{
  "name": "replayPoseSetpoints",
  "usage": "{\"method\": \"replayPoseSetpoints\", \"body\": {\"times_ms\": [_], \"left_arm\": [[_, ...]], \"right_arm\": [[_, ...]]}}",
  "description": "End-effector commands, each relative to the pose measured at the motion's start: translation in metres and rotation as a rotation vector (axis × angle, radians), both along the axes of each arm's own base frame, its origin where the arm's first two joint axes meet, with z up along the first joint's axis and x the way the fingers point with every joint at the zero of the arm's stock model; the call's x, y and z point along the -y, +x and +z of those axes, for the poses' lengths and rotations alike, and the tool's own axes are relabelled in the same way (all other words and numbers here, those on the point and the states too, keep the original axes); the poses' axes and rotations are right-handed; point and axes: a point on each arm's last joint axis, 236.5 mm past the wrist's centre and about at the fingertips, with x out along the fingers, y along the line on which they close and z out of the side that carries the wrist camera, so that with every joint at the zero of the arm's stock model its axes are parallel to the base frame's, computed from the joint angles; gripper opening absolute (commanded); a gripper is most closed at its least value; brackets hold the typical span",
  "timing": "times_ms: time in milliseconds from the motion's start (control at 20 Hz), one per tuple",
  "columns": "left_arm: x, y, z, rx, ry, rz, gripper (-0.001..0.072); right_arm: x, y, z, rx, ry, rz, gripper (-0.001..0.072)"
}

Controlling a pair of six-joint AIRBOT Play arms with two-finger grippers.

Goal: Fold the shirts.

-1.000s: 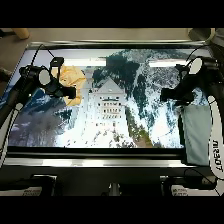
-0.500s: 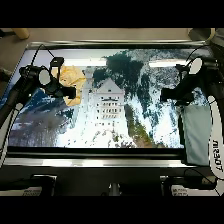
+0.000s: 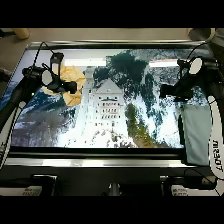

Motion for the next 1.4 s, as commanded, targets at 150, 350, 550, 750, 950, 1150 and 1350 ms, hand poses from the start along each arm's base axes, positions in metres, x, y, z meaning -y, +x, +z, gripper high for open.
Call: {"method": "replayPoseSetpoints", "body": {"times_ms": [150, 350, 550, 750, 950, 1150, 1350], "left_arm": [[-0.070, 0.035, -0.052, -0.119, -0.395, 0.383, 0.0593], [-0.028, 0.031, -0.103, -0.241, -0.483, 0.283, 0.0600], [0.006, 0.042, -0.129, -0.212, -0.456, 0.209, 0.0600], [0.024, 0.062, -0.120, -0.108, -0.453, 0.177, 0.0089], [0.032, 0.066, -0.068, -0.025, -0.435, 0.069, 0.0021], [0.078, 0.041, 0.093, 0.279, -0.396, -0.192, 0.0021], [0.188, -0.049, 0.187, 0.398, -0.465, -0.461, 0.0021]], "right_arm": [[-0.001, 0.018, 0.004, 0.073, 0.009, -0.013, 0.0684], [-0.001, 0.035, 0.009, 0.148, 0.011, -0.021, 0.0684], [-0.001, 0.036, 0.009, 0.155, 0.008, -0.014, 0.0649], [-0.003, 0.032, 0.008, 0.139, 0.016, -0.010, 0.0487], [-0.003, 0.030, 0.014, 0.147, 0.012, 0.004, 0.0486], [-0.003, 0.023, 0.058, 0.257, -0.007, 0.061, 0.0486], [0.005, -0.002, 0.138, 0.449, -0.045, 0.056, 0.0486]]}}
